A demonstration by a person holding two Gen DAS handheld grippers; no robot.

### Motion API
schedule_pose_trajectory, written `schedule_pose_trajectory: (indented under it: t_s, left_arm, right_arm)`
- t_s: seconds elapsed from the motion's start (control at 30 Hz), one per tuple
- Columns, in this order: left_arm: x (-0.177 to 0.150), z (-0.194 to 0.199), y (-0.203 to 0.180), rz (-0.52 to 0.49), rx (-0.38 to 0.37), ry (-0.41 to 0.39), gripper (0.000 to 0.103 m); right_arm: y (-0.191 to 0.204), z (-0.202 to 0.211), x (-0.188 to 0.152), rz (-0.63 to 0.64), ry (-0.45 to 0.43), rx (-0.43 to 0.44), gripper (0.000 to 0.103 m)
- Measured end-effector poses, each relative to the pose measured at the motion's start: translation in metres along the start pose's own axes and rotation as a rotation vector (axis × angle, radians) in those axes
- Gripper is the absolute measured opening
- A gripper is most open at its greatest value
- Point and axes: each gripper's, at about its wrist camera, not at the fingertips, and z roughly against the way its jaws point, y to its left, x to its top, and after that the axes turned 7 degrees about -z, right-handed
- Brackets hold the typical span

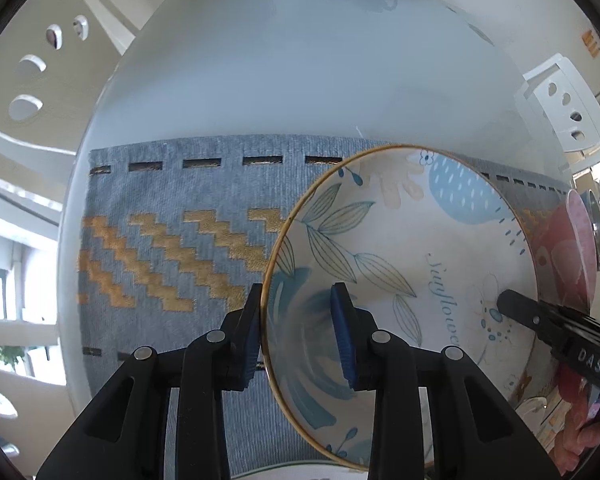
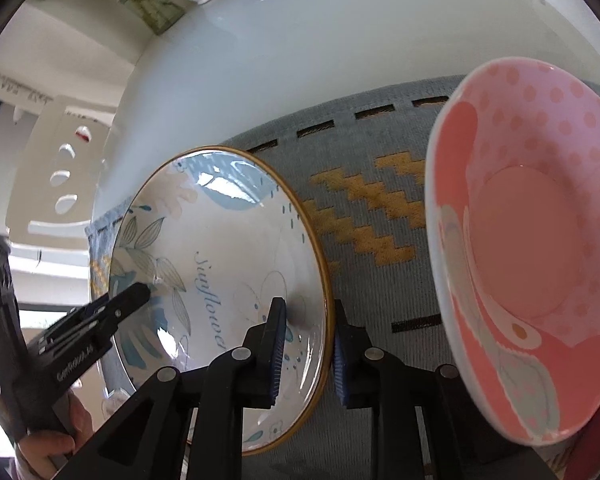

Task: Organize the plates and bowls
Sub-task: 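Lift the Sunflower plate with both grippers and carry it toward the hexagonal plates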

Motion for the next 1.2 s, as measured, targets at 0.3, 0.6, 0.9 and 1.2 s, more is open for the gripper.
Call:
schedule_pose_trajectory:
  t_s: [0.3, 0.6, 0.9, 1.2]
  left_arm:
    - [-0.004, 0.016, 0.005, -0.005, -0.004, -0.027, 0.029]
    - [-0.015, 0.04, 0.003, -0.021, -0.005, -0.061, 0.029]
    - [-0.032, 0.069, -0.005, -0.056, -0.028, -0.1, 0.029]
    - [-0.073, 0.108, -0.033, -0.103, -0.039, -0.14, 0.029]
  right_arm:
    - [0.012, 0.012, -0.003, 0.025, 0.006, 0.017, 0.016]
    - [0.011, 0.034, -0.02, 0.05, -0.013, 0.047, 0.016]
    - [0.004, 0.062, -0.043, 0.031, -0.045, 0.071, 0.016]
    - [-0.01, 0.107, -0.088, -0.001, -0.083, 0.086, 0.016]
